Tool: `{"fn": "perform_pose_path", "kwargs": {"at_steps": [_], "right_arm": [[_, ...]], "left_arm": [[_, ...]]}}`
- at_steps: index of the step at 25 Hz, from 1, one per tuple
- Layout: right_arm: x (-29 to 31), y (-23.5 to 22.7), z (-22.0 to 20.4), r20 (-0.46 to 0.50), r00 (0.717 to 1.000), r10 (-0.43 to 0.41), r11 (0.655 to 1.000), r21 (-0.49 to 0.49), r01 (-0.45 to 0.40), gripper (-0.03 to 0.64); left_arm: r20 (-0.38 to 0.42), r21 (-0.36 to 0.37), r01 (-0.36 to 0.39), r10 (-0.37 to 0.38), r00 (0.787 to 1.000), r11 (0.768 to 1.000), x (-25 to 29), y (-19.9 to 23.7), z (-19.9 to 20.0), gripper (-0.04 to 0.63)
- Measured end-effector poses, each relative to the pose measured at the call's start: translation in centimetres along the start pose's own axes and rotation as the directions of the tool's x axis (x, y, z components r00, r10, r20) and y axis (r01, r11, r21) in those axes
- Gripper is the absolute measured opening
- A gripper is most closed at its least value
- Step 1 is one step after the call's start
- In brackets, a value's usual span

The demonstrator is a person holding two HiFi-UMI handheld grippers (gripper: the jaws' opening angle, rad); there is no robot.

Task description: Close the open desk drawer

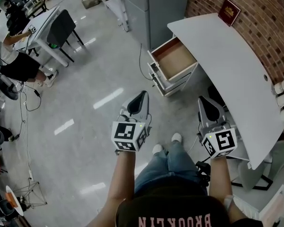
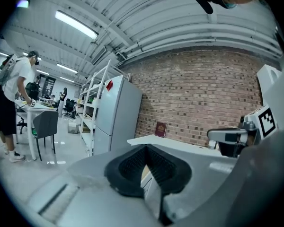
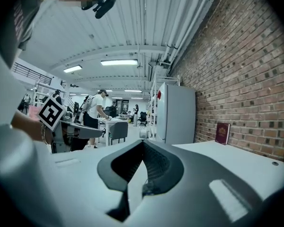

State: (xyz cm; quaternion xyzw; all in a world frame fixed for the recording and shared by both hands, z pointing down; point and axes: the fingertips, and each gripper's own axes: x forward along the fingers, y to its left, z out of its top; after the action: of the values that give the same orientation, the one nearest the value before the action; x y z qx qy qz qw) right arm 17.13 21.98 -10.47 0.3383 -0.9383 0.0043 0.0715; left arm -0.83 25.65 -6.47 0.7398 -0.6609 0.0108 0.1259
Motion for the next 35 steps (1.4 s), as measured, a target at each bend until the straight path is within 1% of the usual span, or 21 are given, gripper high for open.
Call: {"fn": "perform_pose_path", "kwargs": {"at_steps": [3, 8, 11, 14, 19, 21, 25, 29, 31, 33, 35], "right_arm": [[0.7, -0.8, -0.7, -0.022, 1.0, -0.01, 1.0, -0.008, 0.01, -0.003], [2.5, -3.0, -1.4, -0.028, 0.999, -0.02, 0.999, -0.026, 0.019, -0.003], [4.3, -4.4, -1.8, -0.035, 0.999, 0.005, 0.998, -0.069, -0.007, -0.003], [6.4, -5.8, -1.7, -0.028, 0.999, 0.03, 0.995, -0.094, -0.032, -0.003], [11.5, -8.1, -1.9, -0.03, 0.993, 0.114, 0.983, -0.142, -0.117, -0.003], [13.6, -9.1, -1.7, -0.016, 0.99, 0.139, 0.979, -0.151, -0.14, -0.003], [17.6, -12.0, -2.5, 0.03, 0.987, 0.158, 0.981, -0.12, -0.153, -0.003], [21.1, -13.7, -3.9, 0.02, 0.973, 0.228, 0.964, -0.144, -0.223, -0.002], [22.6, -14.2, -5.0, 0.018, 0.969, 0.248, 0.962, -0.125, -0.244, -0.003], [23.8, -14.6, -6.2, 0.015, 0.972, 0.235, 0.969, -0.086, -0.233, -0.002], [24.3, -15.0, -7.2, 0.002, 0.983, 0.181, 0.983, -0.024, -0.181, -0.003]], "left_arm": [[-0.027, -0.038, 0.011, -0.012, 1.0, 0.999, 0.9, 0.3, -0.5, -0.003], [-0.028, -0.028, 0.019, -0.02, 0.999, 0.999, 3.1, 1.4, -0.3, -0.003], [-0.028, -0.003, 0.015, -0.015, 0.999, 1.0, 4.9, 2.4, 0.3, -0.003], [-0.035, 0.006, 0.011, -0.01, 0.999, 1.0, 6.9, 3.4, 1.0, -0.003], [-0.046, 0.03, 0.02, -0.019, 0.999, 0.999, 11.5, 5.0, 2.2, -0.003], [-0.057, 0.024, 0.023, -0.022, 0.998, 0.999, 13.5, 5.7, 2.4, -0.003], [-0.069, 0.021, 0.021, -0.019, 0.997, 1.0, 18.2, 7.3, 1.6, -0.003], [-0.098, 0.01, 0.039, -0.037, 0.995, 0.999, 22.5, 7.7, 0.6, -0.003], [-0.103, 0.015, 0.038, -0.036, 0.994, 0.999, 24.1, 8.2, 0.2, -0.003], [-0.114, 0.01, 0.044, -0.042, 0.993, 0.999, 25.3, 8.5, -0.3, -0.003], [-0.136, 0.002, 0.051, -0.05, 0.989, 0.999, 25.9, 8.8, -1.1, -0.003]]}}
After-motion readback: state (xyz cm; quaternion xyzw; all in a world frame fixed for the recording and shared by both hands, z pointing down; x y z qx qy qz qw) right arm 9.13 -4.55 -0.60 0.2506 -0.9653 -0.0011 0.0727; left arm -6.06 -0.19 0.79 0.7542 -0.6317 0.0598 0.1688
